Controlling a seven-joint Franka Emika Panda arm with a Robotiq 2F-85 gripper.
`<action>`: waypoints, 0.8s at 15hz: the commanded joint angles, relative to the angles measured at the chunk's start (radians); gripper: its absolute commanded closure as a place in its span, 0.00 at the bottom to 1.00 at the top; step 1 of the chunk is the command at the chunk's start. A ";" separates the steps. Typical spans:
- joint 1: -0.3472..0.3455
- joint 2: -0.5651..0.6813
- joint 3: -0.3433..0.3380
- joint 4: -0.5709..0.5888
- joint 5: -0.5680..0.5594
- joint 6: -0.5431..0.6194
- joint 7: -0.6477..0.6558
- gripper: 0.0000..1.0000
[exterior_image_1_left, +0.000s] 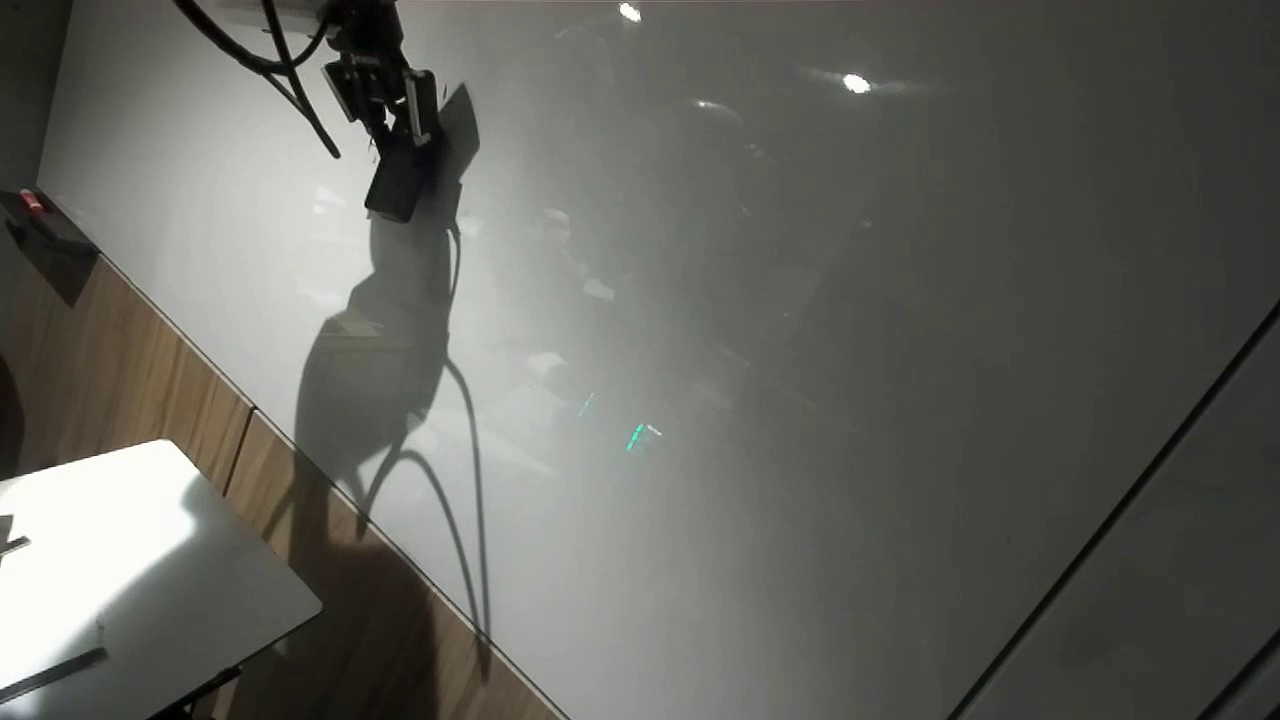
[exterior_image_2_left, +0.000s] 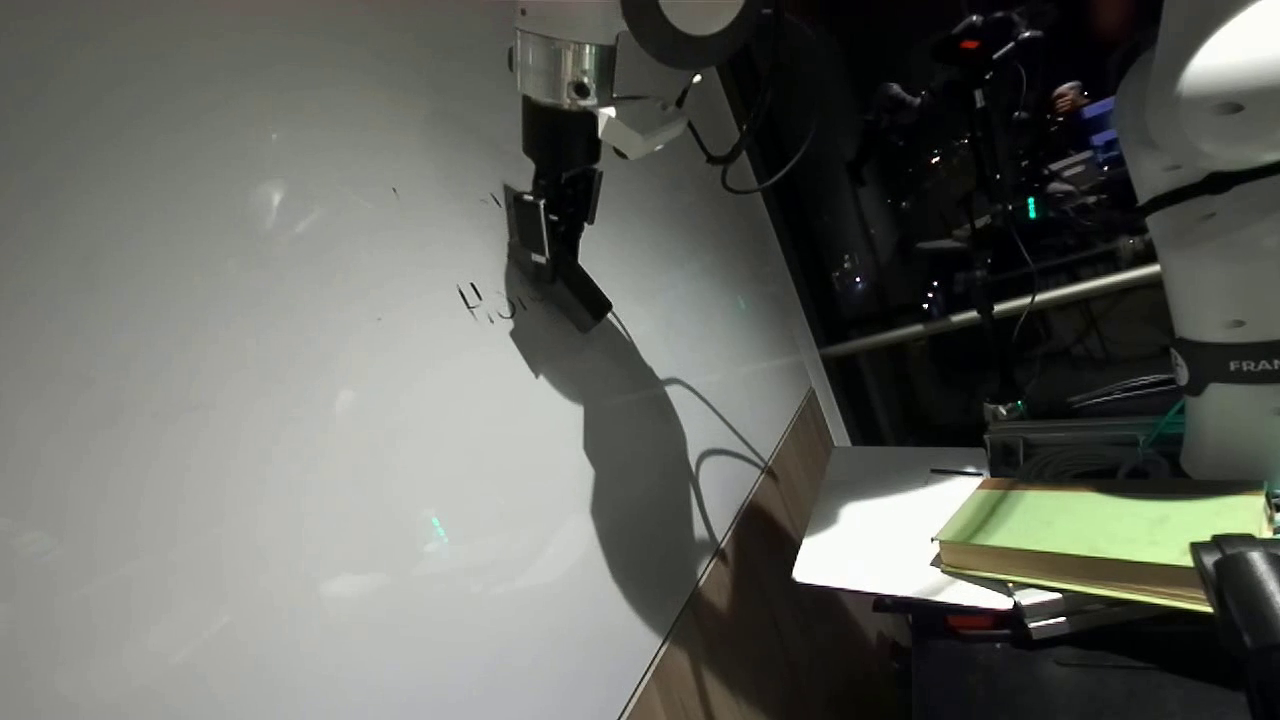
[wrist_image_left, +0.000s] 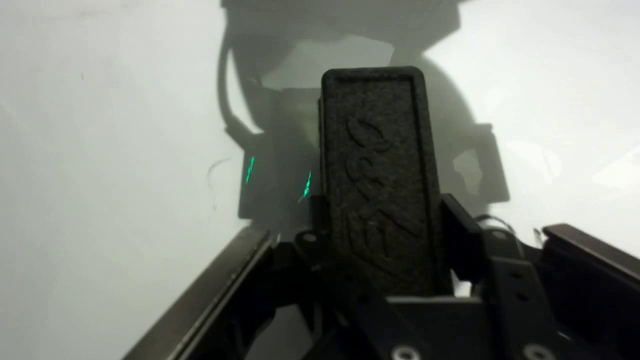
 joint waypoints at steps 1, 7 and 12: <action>-0.001 0.049 -0.014 -0.023 -0.026 0.054 0.027 0.70; -0.012 0.130 -0.024 -0.017 -0.078 0.093 0.077 0.70; 0.008 0.129 -0.007 -0.020 -0.111 0.081 0.138 0.70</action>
